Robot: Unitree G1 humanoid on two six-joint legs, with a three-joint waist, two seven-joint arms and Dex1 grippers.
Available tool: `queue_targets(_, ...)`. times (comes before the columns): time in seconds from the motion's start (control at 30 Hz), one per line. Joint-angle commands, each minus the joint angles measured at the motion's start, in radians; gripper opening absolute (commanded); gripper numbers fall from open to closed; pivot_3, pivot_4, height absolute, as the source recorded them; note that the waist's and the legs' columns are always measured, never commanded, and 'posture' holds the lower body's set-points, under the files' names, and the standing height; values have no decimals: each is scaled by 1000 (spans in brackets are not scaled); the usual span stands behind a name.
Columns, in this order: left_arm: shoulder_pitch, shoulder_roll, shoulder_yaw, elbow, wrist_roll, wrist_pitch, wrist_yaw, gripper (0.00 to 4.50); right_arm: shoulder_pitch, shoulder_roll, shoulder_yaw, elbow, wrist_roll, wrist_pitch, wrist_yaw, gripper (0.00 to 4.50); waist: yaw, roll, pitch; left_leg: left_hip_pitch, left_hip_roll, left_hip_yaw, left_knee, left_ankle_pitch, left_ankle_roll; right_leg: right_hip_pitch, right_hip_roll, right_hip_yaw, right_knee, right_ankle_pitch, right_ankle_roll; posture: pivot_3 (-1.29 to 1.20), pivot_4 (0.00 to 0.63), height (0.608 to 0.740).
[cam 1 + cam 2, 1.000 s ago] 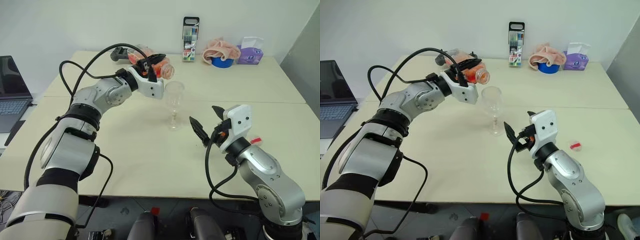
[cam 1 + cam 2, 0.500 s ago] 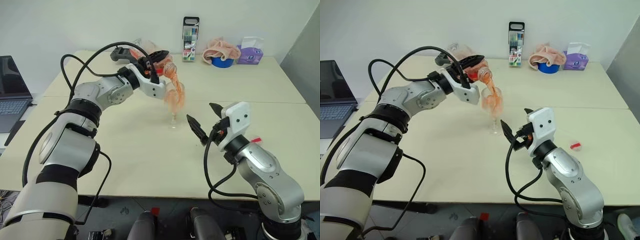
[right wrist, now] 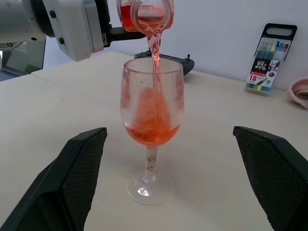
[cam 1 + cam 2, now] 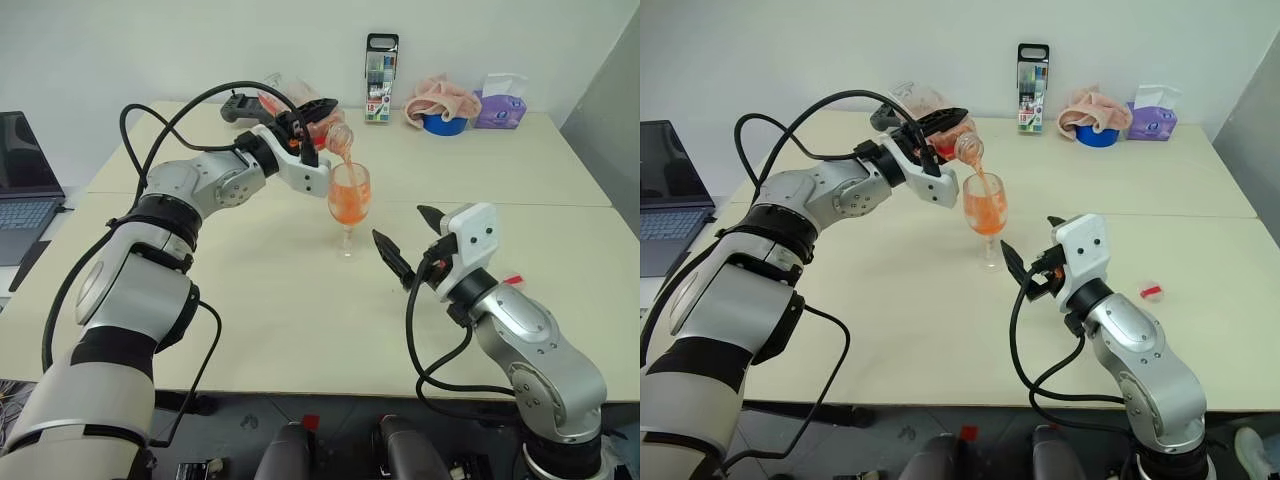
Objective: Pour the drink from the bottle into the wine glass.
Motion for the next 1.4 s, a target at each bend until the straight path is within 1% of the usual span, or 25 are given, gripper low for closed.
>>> queue_targets(0.03,-46,15,11,5,-13,16,22,1774,-18,-3,-1,-20,-1,-28,9,4500,0,0,0,0,0,0,0,0,0,0,0,0,0,0,0,0,150,740)
queue_targets(0.13,-43,7,26,18,-39,15,-2,1762,-18,0,0,-22,1,-26,11,4500,0,0,0,0,0,0,0,0,0,0,0,0,0,0,0,0,150,740)
queue_targets(0.23,-28,-6,67,40,-118,-2,-71,1762,-23,5,0,-27,12,-14,13,4500,0,0,0,0,0,0,0,0,0,0,0,0,0,0,0,0,150,740)
queue_targets(0.37,3,-21,133,56,-256,-30,-232,1762,-45,3,-7,-33,33,-3,29,4500,-1,0,0,0,0,0,0,0,0,0,0,0,0,0,0,0,150,740)
queue_targets(0.4,12,-30,161,56,-308,-31,-293,1761,-61,-3,-8,-32,35,1,36,4500,-1,0,0,0,0,0,0,0,0,0,0,0,0,0,0,0,150,740)
queue_targets(0.43,23,-30,173,49,-346,-54,-353,1761,-85,-15,-3,-30,35,5,46,4500,-1,0,0,0,0,0,0,0,0,0,0,0,0,0,0,0,150,740)
queue_targets(0.5,42,-24,177,26,-377,-81,-432,1761,-129,-33,-3,-29,44,23,58,4500,-1,0,0,0,0,0,0,0,0,0,0,0,0,0,0,0,150,740)
queue_targets(0.63,91,-45,291,6,-579,-1,-640,1761,-272,-77,-18,2,72,121,83,4500,-1,0,0,0,0,0,0,0,0,0,0,0,1,0,0,0,150,740)
queue_targets(0.7,128,-51,350,-36,-685,42,-742,1761,-349,-139,5,53,53,200,97,4500,-2,0,0,0,0,0,1,0,0,0,0,0,1,0,0,0,150,740)
queue_targets(0.77,172,-60,418,-95,-786,125,-796,1761,-410,-187,7,106,41,231,112,4500,-2,0,0,0,0,0,1,0,0,0,-1,0,1,0,0,0,150,740)
queue_targets(0.83,209,-68,480,-153,-867,226,-823,1761,-460,-184,-34,141,84,229,139,4500,-2,0,0,0,0,0,1,0,0,0,-2,-1,1,0,0,0,150,740)
queue_targets(0.9,247,-74,556,-206,-959,365,-832,1761,-530,-183,-49,186,130,242,189,4500,-4,0,0,0,1,0,1,0,0,-1,-2,0,1,0,-1,0,150,740)
queue_targets(1.0,283,-78,647,-262,-1046,556,-792,1760,-609,-238,13,259,113,224,267,4500,-8,0,0,0,1,-1,1,0,0,-2,-2,0,2,0,-1,0,150,740)
queue_targets(1.03,289,-80,677,-271,-1074,627,-773,1759,-638,-229,10,296,120,227,275,4500,-9,0,0,0,1,-1,1,0,0,-1,-2,-1,2,0,-1,0,150,740)
queue_targets(1.1,306,-67,726,-260,-1103,743,-726,1740,-730,-172,-3,417,136,241,275,4500,-11,0,0,0,2,-2,1,0,0,-1,-2,-1,2,0,-1,0,150,740)
queue_targets(1.17,325,-60,754,-261,-1115,800,-701,1740,-805,-130,5,517,123,234,269,4500,-19,0,0,1,2,-2,1,0,0,-2,-2,0,4,0,-1,0,150,740)
queue_targets(1.23,330,-59,781,-233,-1132,830,-693,1740,-846,-100,47,584,94,199,280,4500,-23,0,0,0,2,-3,1,0,0,-5,-3,1,6,0,-1,0,150,740)
queue_targets(1.4,318,-75,810,-163,-1139,826,-678,1740,-875,-47,113,685,43,124,309,4500,-21,0,0,-2,2,-5,1,0,0,-7,-4,0,6,0,-1,0,150,740)
